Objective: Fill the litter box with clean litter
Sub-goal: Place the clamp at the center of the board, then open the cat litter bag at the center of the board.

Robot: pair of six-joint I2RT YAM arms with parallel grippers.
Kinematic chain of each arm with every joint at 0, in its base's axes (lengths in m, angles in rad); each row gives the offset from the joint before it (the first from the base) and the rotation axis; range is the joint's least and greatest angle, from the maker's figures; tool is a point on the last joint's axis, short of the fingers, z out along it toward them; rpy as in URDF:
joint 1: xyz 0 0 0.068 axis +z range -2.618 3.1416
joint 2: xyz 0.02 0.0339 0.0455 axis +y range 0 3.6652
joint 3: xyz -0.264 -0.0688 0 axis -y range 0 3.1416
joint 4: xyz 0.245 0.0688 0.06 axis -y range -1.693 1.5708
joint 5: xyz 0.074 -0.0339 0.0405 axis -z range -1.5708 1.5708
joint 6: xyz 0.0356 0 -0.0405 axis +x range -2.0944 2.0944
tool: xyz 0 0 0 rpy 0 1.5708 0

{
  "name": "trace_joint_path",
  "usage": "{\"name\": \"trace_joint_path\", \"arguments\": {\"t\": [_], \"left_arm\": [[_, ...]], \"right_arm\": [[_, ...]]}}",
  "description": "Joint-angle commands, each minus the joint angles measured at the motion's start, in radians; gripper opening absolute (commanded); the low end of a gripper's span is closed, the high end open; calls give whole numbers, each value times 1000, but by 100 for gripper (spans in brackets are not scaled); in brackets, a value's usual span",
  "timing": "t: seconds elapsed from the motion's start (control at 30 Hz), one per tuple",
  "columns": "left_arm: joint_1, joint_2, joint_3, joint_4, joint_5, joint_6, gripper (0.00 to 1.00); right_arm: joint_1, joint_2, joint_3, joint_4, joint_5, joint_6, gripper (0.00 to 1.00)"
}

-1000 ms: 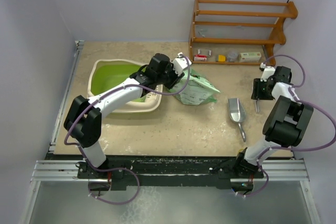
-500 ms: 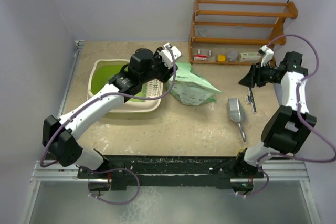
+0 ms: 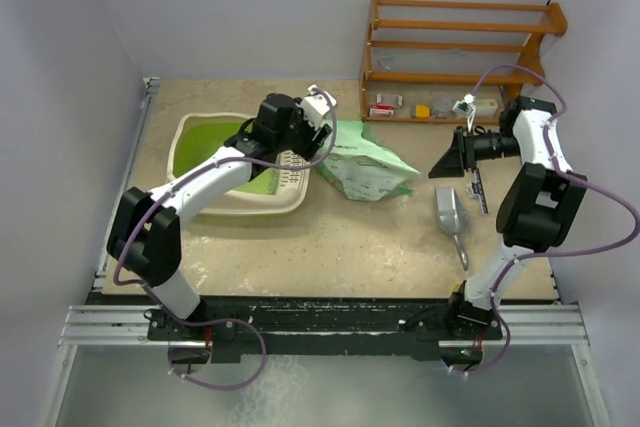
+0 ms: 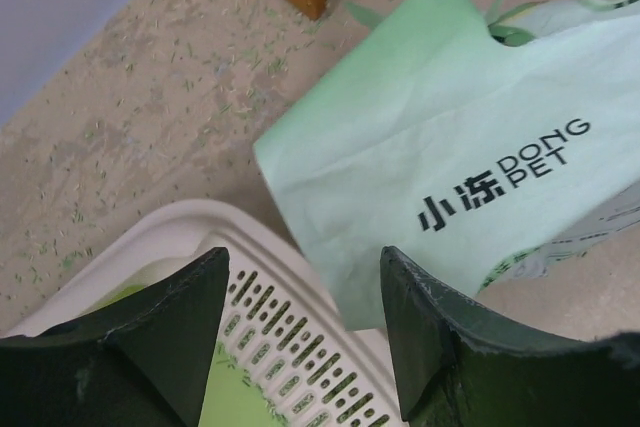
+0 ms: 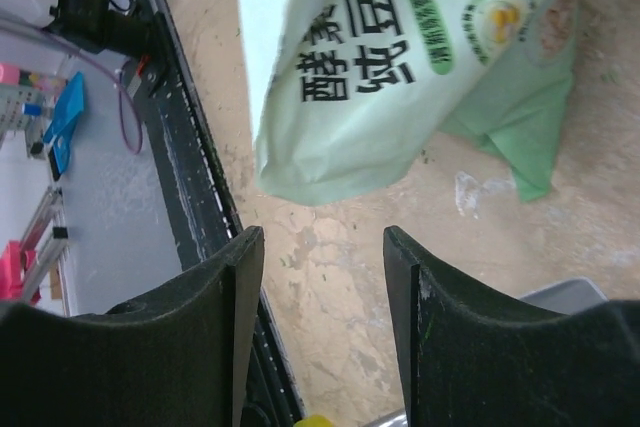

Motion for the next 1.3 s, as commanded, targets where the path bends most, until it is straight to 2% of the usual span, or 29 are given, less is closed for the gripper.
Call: {"name": "trace_joint_path", "arguments": {"t": [0.0,0.17,0.27,0.4,0.47,0.53,0.63,0.8,0.93,1.03,1.07,1.1,1.13,1.17,1.2,1.27], "left_arm": [[105,-24,-10,139,118,-91,59],[183,-10,-10,223,354,-206,60],[216,32,-3,310,607,-323,59],[219,188,112,317,917,-456,60],[219,263,181,278,1006,-491,59],[219,302,220,210,1011,-472,59],[219,300,227,121,933,-382,59],[219,295,231,108,907,-372,58],[219,294,220,198,938,-450,54],[216,296,202,345,981,-555,43],[214,295,201,369,997,-575,36],[213,293,204,376,1008,-581,22],[213,290,207,377,1017,-581,8],[213,282,207,377,1029,-579,4],[213,271,206,381,1039,-576,3],[213,236,197,382,1043,-562,3]], "right_arm": [[24,-96,-10,-110,-32,-96,53],[24,-154,-62,-102,-20,-92,53],[24,-188,-97,-18,29,-31,52],[25,-228,-134,35,46,12,50],[24,-245,-149,51,49,25,50],[24,-262,-162,70,51,40,50],[24,-287,-175,92,56,50,50],[24,-315,-194,130,60,77,50],[25,-312,-198,127,51,84,49],[24,-312,-205,126,49,86,47],[24,-314,-204,126,49,88,44],[25,-315,-204,124,51,91,39],[24,-318,-203,123,56,93,28],[24,-324,-202,128,63,102,14],[24,-330,-202,141,80,120,3],[25,-352,-208,175,116,163,0]]}}
